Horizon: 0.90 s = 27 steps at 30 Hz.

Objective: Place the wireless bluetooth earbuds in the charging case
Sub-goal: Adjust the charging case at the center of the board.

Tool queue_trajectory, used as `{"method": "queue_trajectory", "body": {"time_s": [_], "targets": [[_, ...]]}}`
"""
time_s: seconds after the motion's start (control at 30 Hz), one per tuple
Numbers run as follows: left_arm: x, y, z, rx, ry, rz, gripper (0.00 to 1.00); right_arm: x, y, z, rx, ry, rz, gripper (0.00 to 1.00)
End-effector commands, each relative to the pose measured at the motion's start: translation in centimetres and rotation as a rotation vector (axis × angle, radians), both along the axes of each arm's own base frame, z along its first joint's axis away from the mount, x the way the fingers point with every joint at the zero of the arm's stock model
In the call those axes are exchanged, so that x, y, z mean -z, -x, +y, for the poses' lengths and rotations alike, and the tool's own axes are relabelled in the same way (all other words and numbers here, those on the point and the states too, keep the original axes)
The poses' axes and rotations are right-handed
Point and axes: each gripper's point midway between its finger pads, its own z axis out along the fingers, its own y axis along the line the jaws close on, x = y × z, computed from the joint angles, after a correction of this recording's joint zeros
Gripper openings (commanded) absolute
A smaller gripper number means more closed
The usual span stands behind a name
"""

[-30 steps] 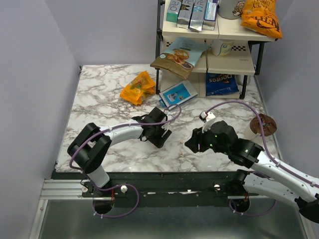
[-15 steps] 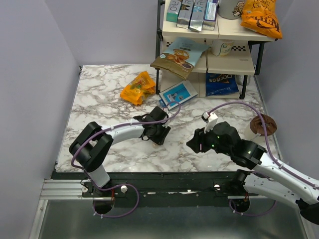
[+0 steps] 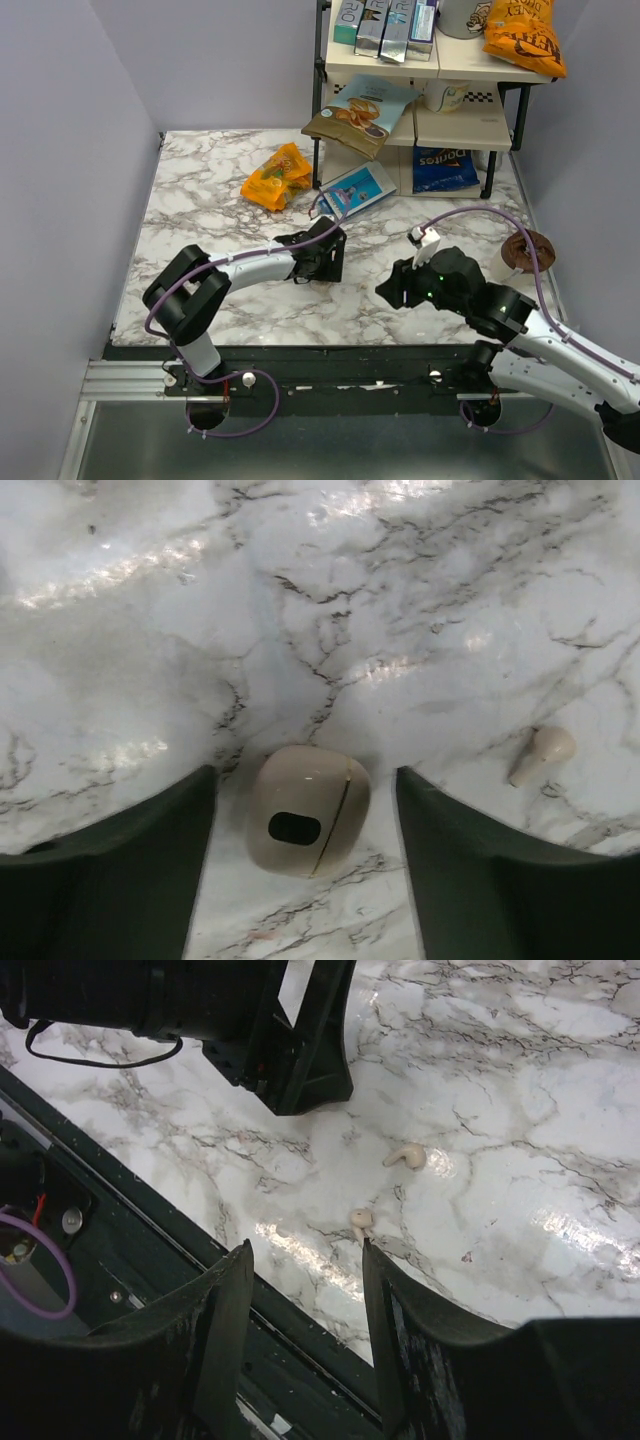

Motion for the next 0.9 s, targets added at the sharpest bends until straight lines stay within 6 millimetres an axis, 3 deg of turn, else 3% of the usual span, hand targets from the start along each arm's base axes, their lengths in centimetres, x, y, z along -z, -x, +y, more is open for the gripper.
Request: {"method": "queue_trajectory", "body": {"time_s": [0.0, 0.03, 0.17, 0.37, 0.57, 0.7, 0.87], "targets": [[-2.2, -2.4, 0.3, -0.134, -0.045, -0.113, 0.93, 0.6, -0.1, -0.6, 0.031, 0.009, 0.004, 0.56], [-3.0, -2.7, 0.2, -0.132, -0.043, -0.130, 0.99, 0.6, 0.0, -0.7, 0.029, 0.007, 0.004, 0.56], [-3.9, -2.8, 1.0, -0.116, -0.087, -0.151, 0.99, 0.8, -0.1, -0.7, 0.035, 0.014, 0.007, 0.56], [-2.0, -1.0, 2.1, 0.023, -0.153, -0.114, 0.98, 0.7, -0.2, -0.9, 0.034, 0.021, -0.006, 0.56], [-1.8, 0.3, 1.4, 0.240, -0.170, -0.080, 0.98, 0.6, -0.2, -1.1, 0.038, 0.024, -0.014, 0.56], [-1.6, 0.7, 0.8, 0.292, -0.162, -0.062, 0.92, 0.5, -0.2, -1.1, 0.038, 0.021, -0.013, 0.56], [-0.5, 1.6, 0.6, 0.316, -0.148, -0.016, 0.77, 0.4, -0.2, -1.3, 0.040, 0.028, -0.016, 0.56]]}}
